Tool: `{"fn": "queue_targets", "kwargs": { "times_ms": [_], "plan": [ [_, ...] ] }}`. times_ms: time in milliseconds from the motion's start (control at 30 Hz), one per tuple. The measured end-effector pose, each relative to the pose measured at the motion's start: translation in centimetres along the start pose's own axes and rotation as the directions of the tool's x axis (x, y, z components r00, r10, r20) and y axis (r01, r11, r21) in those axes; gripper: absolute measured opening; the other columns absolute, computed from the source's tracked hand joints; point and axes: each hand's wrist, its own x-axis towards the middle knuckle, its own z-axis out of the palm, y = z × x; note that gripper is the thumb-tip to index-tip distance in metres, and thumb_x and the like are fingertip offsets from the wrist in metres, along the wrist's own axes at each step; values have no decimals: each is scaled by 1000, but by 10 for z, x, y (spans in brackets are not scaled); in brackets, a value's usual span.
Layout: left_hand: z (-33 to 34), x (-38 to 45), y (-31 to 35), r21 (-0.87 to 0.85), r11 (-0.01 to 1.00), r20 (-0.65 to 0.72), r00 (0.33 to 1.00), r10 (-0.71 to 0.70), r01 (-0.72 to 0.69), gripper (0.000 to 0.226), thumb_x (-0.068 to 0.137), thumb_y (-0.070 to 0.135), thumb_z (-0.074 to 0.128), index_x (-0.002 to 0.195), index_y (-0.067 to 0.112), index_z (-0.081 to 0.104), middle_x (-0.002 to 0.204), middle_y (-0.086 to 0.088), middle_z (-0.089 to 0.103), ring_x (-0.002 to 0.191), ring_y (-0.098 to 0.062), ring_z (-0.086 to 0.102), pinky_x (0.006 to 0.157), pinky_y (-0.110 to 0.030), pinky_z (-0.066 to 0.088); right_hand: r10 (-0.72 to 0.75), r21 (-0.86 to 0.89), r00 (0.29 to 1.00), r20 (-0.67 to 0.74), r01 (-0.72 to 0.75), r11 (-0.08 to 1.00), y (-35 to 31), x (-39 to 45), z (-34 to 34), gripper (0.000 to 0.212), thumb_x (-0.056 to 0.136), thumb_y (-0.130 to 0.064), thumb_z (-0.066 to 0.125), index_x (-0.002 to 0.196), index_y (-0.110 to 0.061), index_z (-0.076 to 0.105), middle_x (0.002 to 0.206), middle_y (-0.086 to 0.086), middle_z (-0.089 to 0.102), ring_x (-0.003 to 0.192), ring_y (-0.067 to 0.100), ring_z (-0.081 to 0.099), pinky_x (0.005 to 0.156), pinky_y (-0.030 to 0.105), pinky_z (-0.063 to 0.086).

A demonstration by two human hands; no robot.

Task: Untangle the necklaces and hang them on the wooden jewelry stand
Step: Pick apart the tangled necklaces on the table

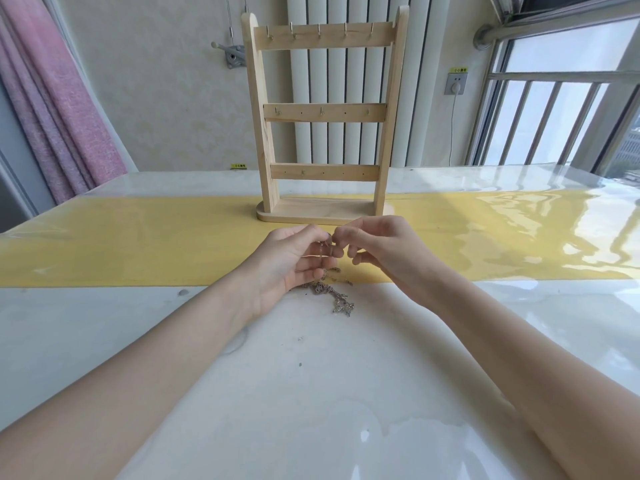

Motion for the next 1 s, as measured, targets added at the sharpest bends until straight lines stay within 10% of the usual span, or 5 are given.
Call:
{"fn": "queue_targets", "kwargs": {
  "times_ms": [467, 1000],
  "plan": [
    [-1, 0, -3, 226, 968, -9, 993, 118, -113, 12, 93, 14, 53, 82, 12, 59, 79, -2, 69, 65, -10, 66, 60, -16, 49, 10, -48, 1000, 17, -9, 999, -3, 0, -1, 22, 88, -5, 62, 66, -9, 64, 64, -2, 60, 65, 12, 46, 59, 19, 41],
    [-8, 5, 3, -73, 987, -108, 985, 136, -145, 13, 93, 10, 51, 80, 13, 53, 62, 4, 65, 52, -4, 56, 48, -14, 44, 143, 230, 956, 257, -205, 951, -7, -3, -5, 27, 93, -3, 50, 68, -10, 54, 65, 3, 53, 60, 12, 47, 63, 23, 41]
  ]
}}
